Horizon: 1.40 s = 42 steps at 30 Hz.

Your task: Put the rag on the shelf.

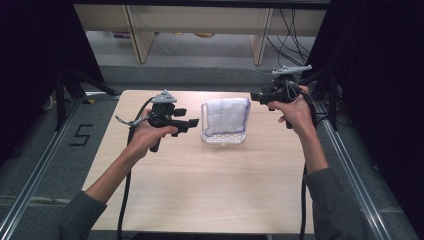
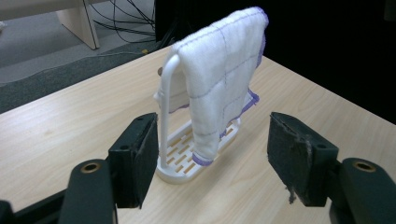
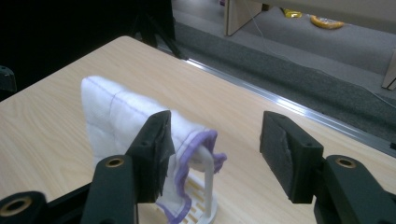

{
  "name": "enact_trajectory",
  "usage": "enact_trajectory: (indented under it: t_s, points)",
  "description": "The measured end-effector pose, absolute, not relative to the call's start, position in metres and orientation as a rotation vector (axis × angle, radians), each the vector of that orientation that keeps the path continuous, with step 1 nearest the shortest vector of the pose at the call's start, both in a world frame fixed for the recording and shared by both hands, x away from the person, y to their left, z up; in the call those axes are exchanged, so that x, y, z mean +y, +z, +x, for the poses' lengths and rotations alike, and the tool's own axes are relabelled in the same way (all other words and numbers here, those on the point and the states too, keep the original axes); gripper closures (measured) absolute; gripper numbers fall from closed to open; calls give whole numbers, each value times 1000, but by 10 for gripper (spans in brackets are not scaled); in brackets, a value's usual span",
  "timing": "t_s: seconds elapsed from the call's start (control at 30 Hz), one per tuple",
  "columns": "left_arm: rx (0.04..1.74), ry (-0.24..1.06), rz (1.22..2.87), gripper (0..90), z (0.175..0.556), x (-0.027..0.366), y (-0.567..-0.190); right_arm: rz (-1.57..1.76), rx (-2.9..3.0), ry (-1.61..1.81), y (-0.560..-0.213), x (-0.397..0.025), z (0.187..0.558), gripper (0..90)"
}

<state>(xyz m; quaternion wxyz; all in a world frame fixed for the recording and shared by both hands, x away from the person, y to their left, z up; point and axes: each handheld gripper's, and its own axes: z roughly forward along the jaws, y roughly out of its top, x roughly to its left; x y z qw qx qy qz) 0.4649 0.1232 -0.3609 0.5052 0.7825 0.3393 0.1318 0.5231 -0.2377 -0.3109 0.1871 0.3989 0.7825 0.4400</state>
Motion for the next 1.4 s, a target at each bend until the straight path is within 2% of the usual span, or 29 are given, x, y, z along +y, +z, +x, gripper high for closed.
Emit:
enact_trajectory:
  t_s: [0.63, 0.93, 1.4]
  points:
    - [773, 269, 1924, 306, 426, 125, -388, 1122, 2205, 1342, -333, -244, 477, 367]
    - [717, 281, 1958, 298, 408, 127, -401, 1057, 2222, 1366, -345, -241, 456, 361]
    - [723, 277, 1967, 285, 390, 134, -425, 1072, 2262, 1366, -371, -226, 433, 359]
